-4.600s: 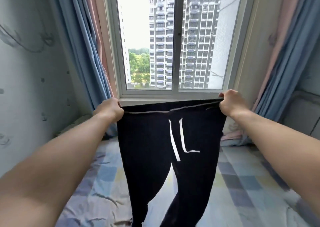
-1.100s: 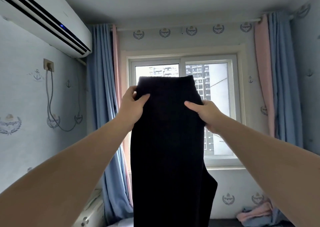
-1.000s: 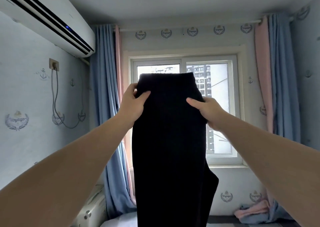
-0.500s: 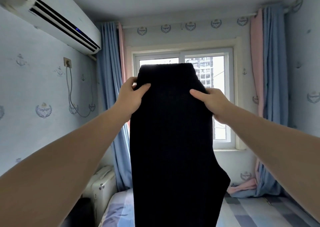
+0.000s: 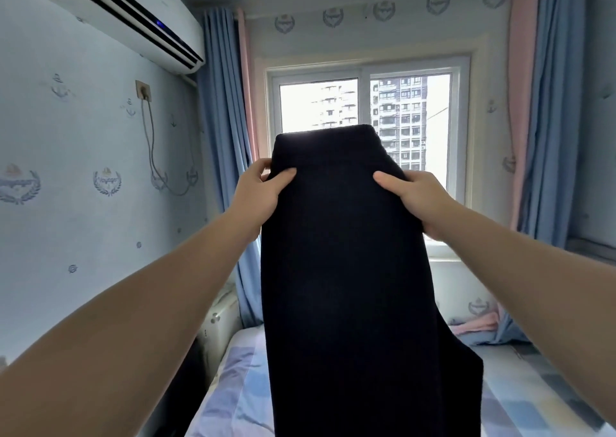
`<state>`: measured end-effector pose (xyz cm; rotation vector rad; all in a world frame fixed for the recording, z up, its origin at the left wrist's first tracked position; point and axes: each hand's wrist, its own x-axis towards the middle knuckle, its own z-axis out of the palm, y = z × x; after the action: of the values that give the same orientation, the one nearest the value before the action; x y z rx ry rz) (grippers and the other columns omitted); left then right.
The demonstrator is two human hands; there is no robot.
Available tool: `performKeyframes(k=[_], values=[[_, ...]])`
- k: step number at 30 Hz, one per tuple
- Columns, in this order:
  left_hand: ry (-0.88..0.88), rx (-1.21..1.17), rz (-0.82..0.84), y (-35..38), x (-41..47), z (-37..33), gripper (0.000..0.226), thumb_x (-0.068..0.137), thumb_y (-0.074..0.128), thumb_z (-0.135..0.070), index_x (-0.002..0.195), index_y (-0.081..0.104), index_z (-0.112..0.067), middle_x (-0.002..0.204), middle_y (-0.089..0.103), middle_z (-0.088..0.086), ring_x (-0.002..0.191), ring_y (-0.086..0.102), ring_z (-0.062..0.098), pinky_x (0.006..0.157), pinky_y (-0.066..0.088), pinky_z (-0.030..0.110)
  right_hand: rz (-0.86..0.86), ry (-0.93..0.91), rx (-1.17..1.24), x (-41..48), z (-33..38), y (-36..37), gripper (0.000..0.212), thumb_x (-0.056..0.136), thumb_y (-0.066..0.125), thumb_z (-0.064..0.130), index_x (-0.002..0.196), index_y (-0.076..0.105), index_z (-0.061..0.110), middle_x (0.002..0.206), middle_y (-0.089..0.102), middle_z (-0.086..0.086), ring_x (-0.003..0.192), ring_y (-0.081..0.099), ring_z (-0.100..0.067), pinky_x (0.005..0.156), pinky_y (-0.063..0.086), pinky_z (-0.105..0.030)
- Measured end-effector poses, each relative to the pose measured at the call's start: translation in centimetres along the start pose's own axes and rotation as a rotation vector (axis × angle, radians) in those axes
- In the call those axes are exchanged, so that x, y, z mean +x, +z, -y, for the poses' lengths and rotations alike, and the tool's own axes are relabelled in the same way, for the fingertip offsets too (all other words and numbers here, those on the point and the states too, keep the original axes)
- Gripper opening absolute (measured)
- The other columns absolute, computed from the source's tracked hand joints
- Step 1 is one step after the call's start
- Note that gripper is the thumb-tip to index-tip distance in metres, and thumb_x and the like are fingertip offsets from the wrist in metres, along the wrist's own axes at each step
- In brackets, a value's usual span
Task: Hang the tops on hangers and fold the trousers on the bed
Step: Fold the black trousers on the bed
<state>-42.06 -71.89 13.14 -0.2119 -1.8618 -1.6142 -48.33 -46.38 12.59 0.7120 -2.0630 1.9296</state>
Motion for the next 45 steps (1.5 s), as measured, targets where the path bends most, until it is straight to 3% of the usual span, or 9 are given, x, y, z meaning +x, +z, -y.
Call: performKeyframes(k=[10,23,26,28,34,37,39,42,45], values=[[-0.284,-0.049,0.058,-3.8,-2.3,18.7,0.027,0.093,0.073,-0.022,0.118,0.064,-0.017,0.108,0.075,0.005,0.095,0.075,0.021,0.082,0.061,0.034,0.100,0.260,-0.045,-0.1,-17.0,6.3,0.020,0.089,0.076,0.030,0.105,0.074,0.018,0.102,0.078,-0.002,0.096,0.075,-0.022,0.091,0.059,-0.040],[-0.785,0.044,0.074,-8.1,0.9,56.9,0.026,0.094,0.071,-0.014,0.119,0.064,-0.013,0.109,0.073,0.016,0.100,0.072,0.032,0.079,0.062,0.031,0.316,0.639,-0.423,7.8,-51.3,19.8,0.019,0.091,0.073,0.027,0.106,0.073,0.016,0.096,0.076,0.002,0.085,0.071,-0.014,0.068,0.053,-0.020],[-0.799,0.156,0.054,-8.9,2.1,67.1,0.023,0.085,0.078,-0.043,0.105,0.070,-0.038,0.112,0.072,0.000,0.110,0.068,0.029,0.093,0.058,0.045,0.308,0.675,-0.500,9.8,-61.4,23.6,0.030,0.080,0.069,0.056,0.097,0.073,0.032,0.090,0.076,0.012,0.092,0.071,-0.016,0.090,0.055,-0.044],[-0.805,0.234,0.043,-9.5,3.0,74.1,0.025,0.076,0.075,-0.062,0.097,0.069,-0.051,0.111,0.070,-0.013,0.115,0.063,0.021,0.094,0.055,0.043,0.266,0.711,-0.512,10.8,-68.0,26.1,0.027,0.082,0.069,0.053,0.095,0.073,0.030,0.089,0.075,0.011,0.092,0.071,-0.018,0.091,0.055,-0.048],[-0.873,0.265,-0.022,-8.7,3.7,93.6,0.007,0.091,0.065,-0.044,0.095,0.067,-0.039,0.097,0.074,-0.001,0.077,0.066,0.025,0.071,0.057,0.041,0.061,0.760,-0.494,11.8,-86.7,33.0,0.015,0.093,0.067,0.033,0.096,0.070,0.019,0.090,0.073,-0.003,0.083,0.070,-0.030,0.082,0.058,-0.051],[-0.872,0.300,-0.086,-7.8,2.5,100.5,0.027,0.098,0.057,-0.042,0.125,0.061,-0.038,0.125,0.067,-0.004,0.108,0.067,0.024,0.097,0.055,0.047,-0.030,0.796,-0.420,10.9,-93.9,35.4,0.013,0.096,0.061,0.028,0.104,0.064,0.019,0.106,0.071,0.000,0.093,0.068,-0.026,0.089,0.056,-0.047],[-0.897,0.343,-0.018,-7.4,0.8,103.2,0.055,0.102,0.054,-0.038,0.154,0.035,-0.032,0.154,0.044,-0.005,0.137,0.048,0.021,0.114,0.038,0.037,-0.014,0.859,-0.359,9.7,-96.7,36.4,0.034,0.099,0.058,0.022,0.133,0.054,0.019,0.132,0.057,0.005,0.115,0.058,-0.022,0.097,0.045,-0.030],[-0.884,0.356,0.139,-7.4,-2.9,104.9,0.064,0.103,0.053,-0.031,0.160,0.024,-0.028,0.161,0.032,-0.009,0.146,0.035,0.013,0.112,0.027,0.022,0.071,0.917,-0.341,6.6,-99.4,36.7,0.060,0.099,0.059,0.024,0.154,0.035,0.023,0.159,0.035,0.003,0.143,0.038,-0.018,0.102,0.033,-0.026],[-0.872,0.405,0.293,-8.0,-6.6,104.9,0.062,0.103,0.052,-0.035,0.159,0.024,-0.032,0.164,0.026,-0.011,0.150,0.028,0.012,0.123,0.024,0.033,0.207,0.934,-0.383,2.5,-99.4,36.2,0.062,0.100,0.058,0.029,0.155,0.031,0.029,0.157,0.036,0.011,0.144,0.036,-0.014,0.104,0.030,-0.025]])
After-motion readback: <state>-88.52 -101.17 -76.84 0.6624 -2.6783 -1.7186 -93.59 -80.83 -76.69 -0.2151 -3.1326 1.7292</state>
